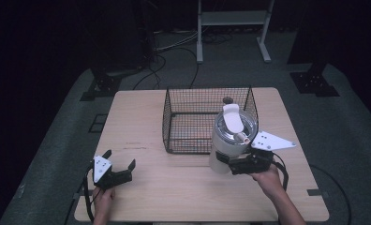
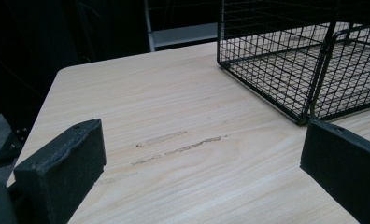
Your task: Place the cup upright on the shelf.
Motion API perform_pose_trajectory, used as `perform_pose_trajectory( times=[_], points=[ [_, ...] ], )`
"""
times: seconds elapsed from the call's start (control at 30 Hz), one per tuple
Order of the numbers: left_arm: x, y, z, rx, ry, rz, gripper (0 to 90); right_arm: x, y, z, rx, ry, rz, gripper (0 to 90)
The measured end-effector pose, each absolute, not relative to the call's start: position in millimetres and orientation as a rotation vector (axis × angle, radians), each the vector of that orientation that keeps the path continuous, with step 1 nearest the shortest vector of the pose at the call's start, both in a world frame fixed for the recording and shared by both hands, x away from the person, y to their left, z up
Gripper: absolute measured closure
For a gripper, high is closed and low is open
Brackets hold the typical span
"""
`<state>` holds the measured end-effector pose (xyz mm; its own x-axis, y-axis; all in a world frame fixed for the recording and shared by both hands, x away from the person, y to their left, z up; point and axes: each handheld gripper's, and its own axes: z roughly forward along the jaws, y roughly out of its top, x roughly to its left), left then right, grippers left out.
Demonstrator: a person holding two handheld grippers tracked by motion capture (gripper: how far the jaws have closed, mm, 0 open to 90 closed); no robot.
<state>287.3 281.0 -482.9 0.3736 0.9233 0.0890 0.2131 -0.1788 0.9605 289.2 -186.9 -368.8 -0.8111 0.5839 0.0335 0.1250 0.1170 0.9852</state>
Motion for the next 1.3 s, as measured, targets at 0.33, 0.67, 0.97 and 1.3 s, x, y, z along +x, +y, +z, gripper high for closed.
perform_pose_trajectory(
  times=[0.33,0.67,0.97,1.3],
  points=[
    [288,281,-483,1.641,1.026,0.899,0.0,300,-169,-340,0.626,2.043,1.732,9.4],
    [288,282,-483,1.639,1.026,0.899,0.0,318,-158,-319,0.600,2.041,1.730,9.4],
    [288,282,-483,1.637,1.026,0.899,0.0,339,-152,-301,0.594,2.026,1.731,9.4],
    [288,283,-483,1.632,1.027,0.897,0.0,371,-138,-288,0.617,2.030,1.721,9.4]
  ],
)
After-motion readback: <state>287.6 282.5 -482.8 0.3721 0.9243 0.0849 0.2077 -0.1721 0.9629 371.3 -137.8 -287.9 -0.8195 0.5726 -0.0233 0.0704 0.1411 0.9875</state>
